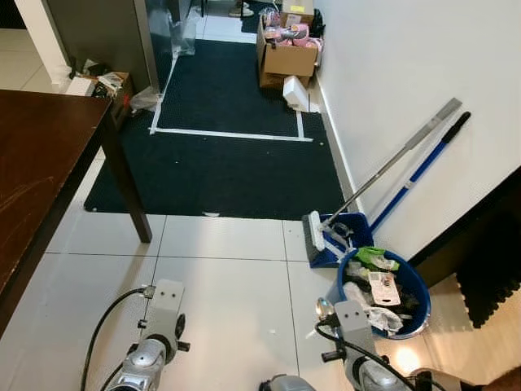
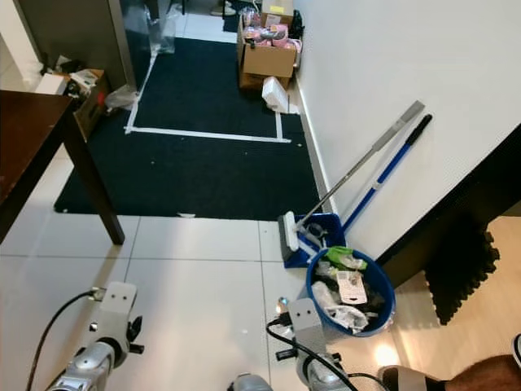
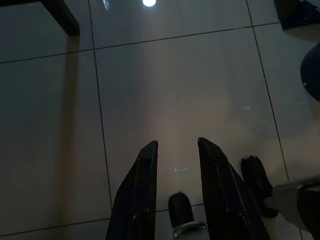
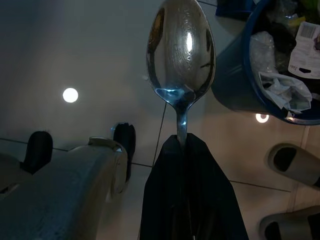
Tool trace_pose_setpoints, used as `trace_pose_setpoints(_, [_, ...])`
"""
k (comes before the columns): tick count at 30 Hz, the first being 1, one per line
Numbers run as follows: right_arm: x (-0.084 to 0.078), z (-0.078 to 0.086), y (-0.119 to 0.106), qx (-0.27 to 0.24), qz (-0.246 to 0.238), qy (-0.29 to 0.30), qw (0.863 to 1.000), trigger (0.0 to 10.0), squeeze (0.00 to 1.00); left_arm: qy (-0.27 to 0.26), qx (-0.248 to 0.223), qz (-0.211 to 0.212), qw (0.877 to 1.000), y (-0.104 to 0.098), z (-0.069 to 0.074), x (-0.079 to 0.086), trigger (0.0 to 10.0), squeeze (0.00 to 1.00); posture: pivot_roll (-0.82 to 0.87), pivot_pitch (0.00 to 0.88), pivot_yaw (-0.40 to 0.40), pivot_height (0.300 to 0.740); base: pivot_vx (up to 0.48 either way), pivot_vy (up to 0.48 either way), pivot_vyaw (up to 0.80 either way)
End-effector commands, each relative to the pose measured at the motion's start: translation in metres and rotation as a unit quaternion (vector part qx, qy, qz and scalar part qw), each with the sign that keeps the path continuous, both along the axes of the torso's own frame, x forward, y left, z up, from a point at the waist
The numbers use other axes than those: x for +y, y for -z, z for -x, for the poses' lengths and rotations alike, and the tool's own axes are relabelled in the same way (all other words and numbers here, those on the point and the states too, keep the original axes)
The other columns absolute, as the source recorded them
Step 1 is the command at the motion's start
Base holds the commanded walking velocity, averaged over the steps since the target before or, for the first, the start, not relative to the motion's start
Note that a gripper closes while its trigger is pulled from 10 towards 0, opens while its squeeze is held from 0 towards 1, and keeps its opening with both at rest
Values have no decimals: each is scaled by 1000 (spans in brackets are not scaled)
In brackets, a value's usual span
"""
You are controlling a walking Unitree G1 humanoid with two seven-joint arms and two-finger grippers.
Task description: Setting the table
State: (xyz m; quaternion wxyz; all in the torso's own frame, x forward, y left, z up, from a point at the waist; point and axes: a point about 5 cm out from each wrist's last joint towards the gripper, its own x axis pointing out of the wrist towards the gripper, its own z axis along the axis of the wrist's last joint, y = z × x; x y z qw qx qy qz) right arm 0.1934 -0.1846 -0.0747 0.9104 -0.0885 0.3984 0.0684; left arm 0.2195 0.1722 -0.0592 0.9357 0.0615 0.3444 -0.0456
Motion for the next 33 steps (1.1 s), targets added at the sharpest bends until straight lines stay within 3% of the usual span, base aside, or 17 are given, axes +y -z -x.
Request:
trace_pose_setpoints(1, [-1, 0, 0, -2, 4, -16, 1000, 10000, 0, 2, 4, 2, 1000, 2, 3, -1, 10000, 0, 36, 15, -41, 740, 0, 0, 0])
trace_pose_setpoints(4, [0, -1, -1, -4, 5, -21, 1000, 10000, 0, 3, 5, 2, 1000, 2, 4, -2, 10000, 0, 39, 20, -53, 740, 0, 0, 0])
trace_pose_setpoints(11, [-6, -16, -12, -63, -11, 100, 993, 10000, 0, -10, 0, 8, 1000, 2, 3, -3, 10000, 0, 57, 27, -77, 740, 0, 0, 0])
trace_pose_setpoints(19, [-6, -23, -19, -98, 26, 48, 994, 10000, 0, -9, -6, 10, 1000, 1, 2, -6, 10000, 0, 58, 46, -84, 740, 0, 0, 0])
trace_pose_setpoints(27, [-14, -21, -17, -88, 53, 86, 991, 10000, 0, -11, -7, 10, 1000, 0, 1, -4, 10000, 0, 48, 61, -75, 740, 0, 0, 0])
trace_pose_setpoints(31, [-31, -44, -32, -98, 20, 176, 979, 10000, 0, -8, -6, 11, 1000, -1, -1, -6, 10000, 0, 25, 66, -53, 740, 0, 0, 0])
trace_pose_setpoints(33, [-33, -48, -35, -102, 18, 185, 977, 10000, 0, -7, -6, 12, 1000, -1, -2, -7, 10000, 0, 25, 66, -53, 740, 0, 0, 0])
